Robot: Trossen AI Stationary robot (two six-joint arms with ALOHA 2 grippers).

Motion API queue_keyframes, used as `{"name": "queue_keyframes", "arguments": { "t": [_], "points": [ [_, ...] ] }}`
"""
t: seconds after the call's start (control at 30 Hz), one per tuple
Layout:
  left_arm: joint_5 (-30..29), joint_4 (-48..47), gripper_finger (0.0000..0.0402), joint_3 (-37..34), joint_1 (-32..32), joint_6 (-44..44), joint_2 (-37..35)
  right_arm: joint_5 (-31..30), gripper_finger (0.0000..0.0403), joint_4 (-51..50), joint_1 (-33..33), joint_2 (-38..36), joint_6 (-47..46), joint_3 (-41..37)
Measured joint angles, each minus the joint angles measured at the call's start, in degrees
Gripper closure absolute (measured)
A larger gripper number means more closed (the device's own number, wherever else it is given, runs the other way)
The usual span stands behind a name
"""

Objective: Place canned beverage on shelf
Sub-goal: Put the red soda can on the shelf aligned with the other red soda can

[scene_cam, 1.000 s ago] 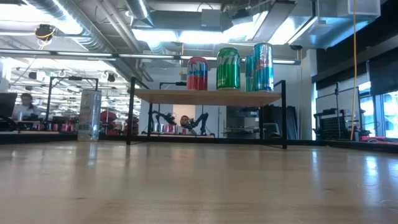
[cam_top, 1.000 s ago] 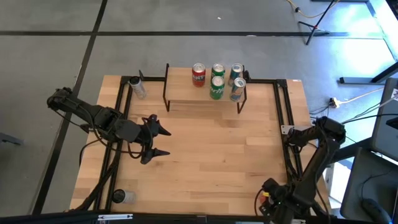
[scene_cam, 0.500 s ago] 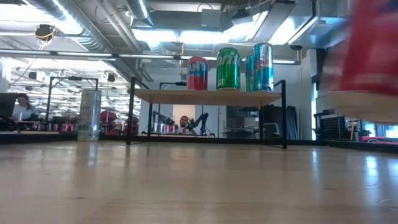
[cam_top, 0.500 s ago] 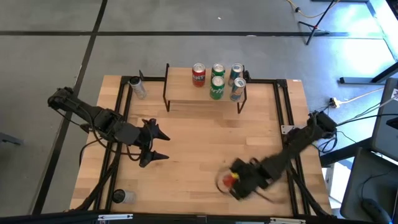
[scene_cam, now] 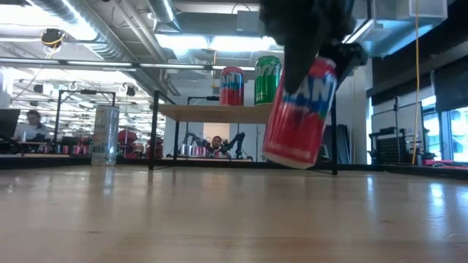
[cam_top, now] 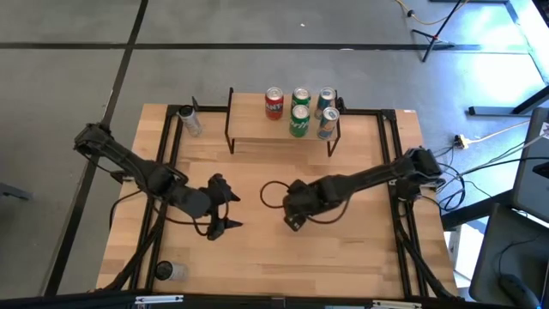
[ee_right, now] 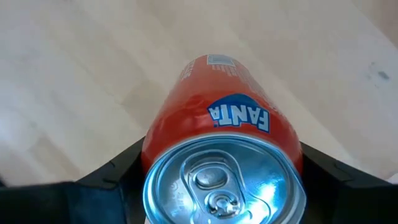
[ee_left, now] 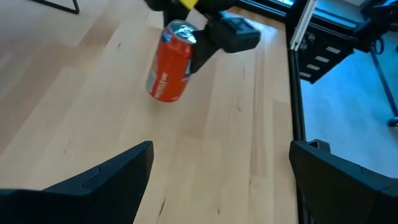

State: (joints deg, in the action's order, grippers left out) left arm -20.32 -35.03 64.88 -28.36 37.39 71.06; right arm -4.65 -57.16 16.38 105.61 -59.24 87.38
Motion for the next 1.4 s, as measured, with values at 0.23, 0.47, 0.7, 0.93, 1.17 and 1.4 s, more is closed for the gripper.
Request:
{"name": "queue_keyframes", "arguments": {
  "t": [0.23, 0.47, 0.7, 0.93, 1.17, 1.4],
  "points": [
    [-1.23, 1.36, 0.0038, 0.00, 0.06, -0.01, 1.61, 0.66, 0.0134, 0.62, -1.07, 2.47, 1.79, 0.03],
    [-1.61, 1.81, 0.0038, 0.00, 0.07, 1.55, 1.82, 0.31, 0.0074, 3.11, -1.04, 2.51, 2.73, -0.93],
    [-2.67, 5.16, 0.0038, 0.00, -0.28, 1.25, 1.82, -0.76, 0.0024, 3.92, -1.05, 2.49, 5.38, -0.93],
    [-4.66, 9.12, 0.0038, 0.00, 0.31, 0.88, 3.02, -0.89, 0.0057, 0.52, -0.05, -3.72, 9.33, -0.97],
    [2.33, 21.28, 0.0038, 0.00, 6.60, -0.54, 10.53, -1.56, 0.0062, -9.58, 5.45, -14.11, 14.34, -0.95],
    [7.56, 32.97, 0.0038, 0.00, 14.02, -9.89, 19.51, -11.09, 0.0061, -15.74, 17.08, -20.41, 10.14, -3.72]
  ]
}}
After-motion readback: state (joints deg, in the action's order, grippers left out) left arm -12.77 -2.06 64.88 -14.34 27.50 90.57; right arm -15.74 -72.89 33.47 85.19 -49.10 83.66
